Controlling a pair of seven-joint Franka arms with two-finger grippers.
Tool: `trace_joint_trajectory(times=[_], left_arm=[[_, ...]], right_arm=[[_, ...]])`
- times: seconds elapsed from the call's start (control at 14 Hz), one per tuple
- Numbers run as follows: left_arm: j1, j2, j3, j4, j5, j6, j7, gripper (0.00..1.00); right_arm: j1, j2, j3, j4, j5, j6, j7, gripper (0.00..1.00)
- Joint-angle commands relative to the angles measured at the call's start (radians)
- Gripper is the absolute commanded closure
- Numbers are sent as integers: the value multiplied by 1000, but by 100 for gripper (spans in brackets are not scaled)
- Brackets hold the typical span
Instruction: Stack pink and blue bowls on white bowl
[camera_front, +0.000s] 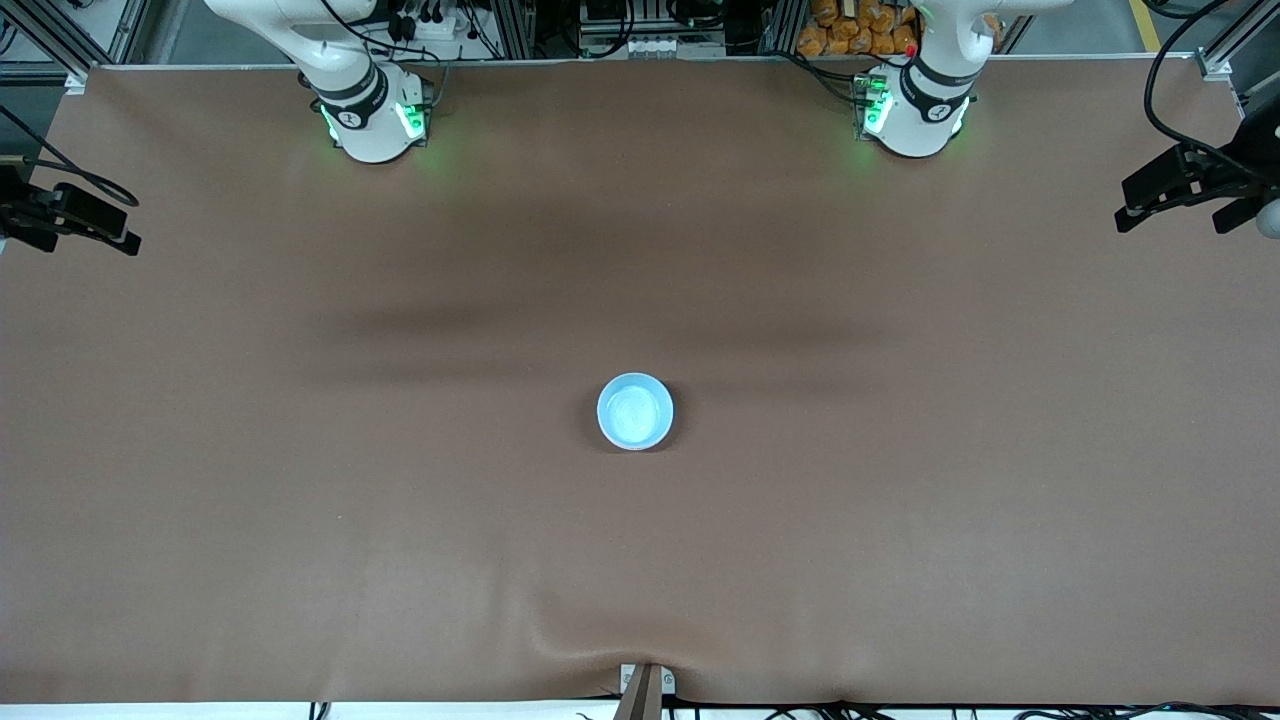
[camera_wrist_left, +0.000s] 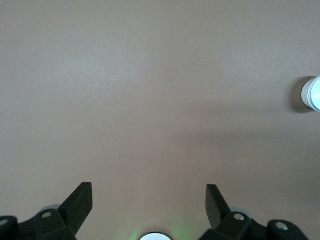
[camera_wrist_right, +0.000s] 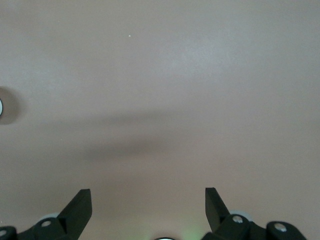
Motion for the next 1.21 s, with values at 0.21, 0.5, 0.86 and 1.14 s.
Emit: trace_joint_trajectory(times=[0.21,0.5,0.86,1.14], left_arm=[[0,2,-3,6,-5,6,3,0],[1,2,-3,6,-5,6,5,0],[4,2,-4,4,-5,6,6,0],[7,2,-4,4,-5,6,11,0]], right_arm=[[2,-21,11,-26,-32,-1,37,0],[-36,-19,11,-22,-44,-1,-32,0],[-46,-24,12,-20,-44,-14,-36,0],[-41,-22,15,-19,-46,-14,-35,0]])
